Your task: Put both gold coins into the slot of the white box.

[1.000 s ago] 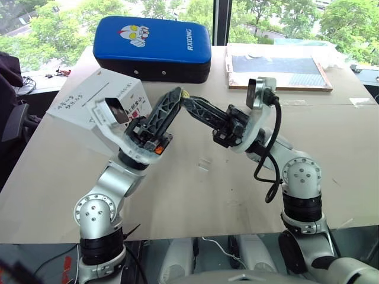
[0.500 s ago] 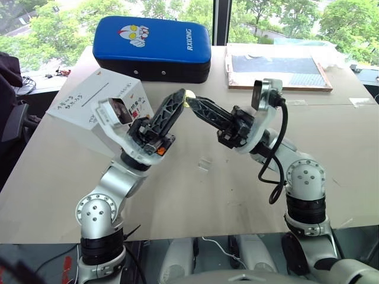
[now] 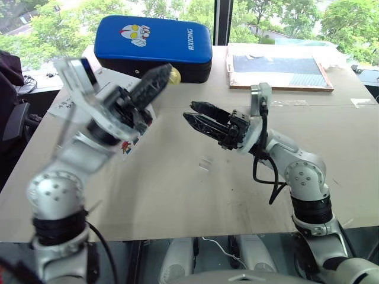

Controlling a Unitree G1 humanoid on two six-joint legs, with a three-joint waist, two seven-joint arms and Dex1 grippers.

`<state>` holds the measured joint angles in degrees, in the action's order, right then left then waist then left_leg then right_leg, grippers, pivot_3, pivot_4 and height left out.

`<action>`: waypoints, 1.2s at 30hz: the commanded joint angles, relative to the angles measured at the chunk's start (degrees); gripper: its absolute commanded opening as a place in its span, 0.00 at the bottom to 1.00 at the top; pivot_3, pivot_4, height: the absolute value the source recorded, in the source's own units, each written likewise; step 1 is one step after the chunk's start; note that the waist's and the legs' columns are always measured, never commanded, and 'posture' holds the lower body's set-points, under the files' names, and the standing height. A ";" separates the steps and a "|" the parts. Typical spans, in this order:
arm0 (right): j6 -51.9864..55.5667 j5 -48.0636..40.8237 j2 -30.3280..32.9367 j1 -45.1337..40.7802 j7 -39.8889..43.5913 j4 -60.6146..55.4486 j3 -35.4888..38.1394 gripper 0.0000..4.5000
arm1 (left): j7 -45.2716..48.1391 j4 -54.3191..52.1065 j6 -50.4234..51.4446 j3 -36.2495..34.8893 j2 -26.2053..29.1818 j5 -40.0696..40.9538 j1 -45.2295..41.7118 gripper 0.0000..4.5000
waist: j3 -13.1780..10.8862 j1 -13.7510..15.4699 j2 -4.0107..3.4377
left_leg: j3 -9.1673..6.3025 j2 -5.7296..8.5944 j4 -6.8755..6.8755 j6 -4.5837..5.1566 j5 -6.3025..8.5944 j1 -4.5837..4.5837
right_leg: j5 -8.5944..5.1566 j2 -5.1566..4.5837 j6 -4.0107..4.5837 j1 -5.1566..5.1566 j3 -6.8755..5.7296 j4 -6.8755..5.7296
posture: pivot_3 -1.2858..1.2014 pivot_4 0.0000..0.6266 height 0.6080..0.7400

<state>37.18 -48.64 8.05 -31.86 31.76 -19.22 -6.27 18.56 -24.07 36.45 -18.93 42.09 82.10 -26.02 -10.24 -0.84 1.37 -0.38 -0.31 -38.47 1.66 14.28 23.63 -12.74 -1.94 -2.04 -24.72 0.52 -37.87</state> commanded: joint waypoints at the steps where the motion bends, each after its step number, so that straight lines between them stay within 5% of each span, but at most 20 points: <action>1: -7.82 7.07 0.72 -2.54 3.62 -0.92 -1.58 0.67 | 0.76 4.79 0.53 -2.53 6.31 -8.35 -3.54 0.00 | -0.01 -0.22 -0.02 | 0.04 0.00 0.04 0.00 0.00 -0.01 | 0.00 0.00 0.00 -0.02 0.03 0.00 | 0.52 0.24 1.00; 10: -14.76 18.96 1.97 -6.35 6.12 -0.33 -6.94 0.67 | 8.14 16.13 0.87 -0.69 21.65 -29.61 -6.44 0.00 | -0.06 -0.22 -0.04 | 0.08 -0.09 0.21 -0.05 -0.02 0.06 | -0.01 0.00 0.00 -0.19 0.04 0.06 | 0.52 0.24 1.00; 25: -15.88 20.49 0.28 -4.86 7.62 1.34 -6.51 0.67 | 26.01 29.86 -1.93 -0.58 22.17 -43.86 -1.67 0.00 | -0.06 -0.18 -0.03 | 0.08 -0.09 0.21 -0.04 -0.01 0.09 | 0.00 -0.10 0.01 -0.21 0.01 0.04 | 0.52 0.24 1.00; 36: -14.87 20.38 -0.27 -4.83 6.79 0.43 -6.52 0.67 | 36.62 44.17 -6.95 2.99 23.47 -52.78 -6.40 0.00 | -0.05 -0.16 -0.02 | 0.08 -0.08 0.18 -0.02 0.00 0.08 | 0.00 -0.08 0.01 -0.21 -0.01 -0.03 | 0.52 0.24 1.00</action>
<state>22.44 -27.80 8.22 -36.37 38.70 -15.99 -13.16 54.54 18.17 30.56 -15.63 64.75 31.35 -31.69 -10.29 -1.01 1.35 -0.31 -0.39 -38.30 1.64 14.28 23.70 -12.74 -2.02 -2.03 -24.93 0.51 -37.90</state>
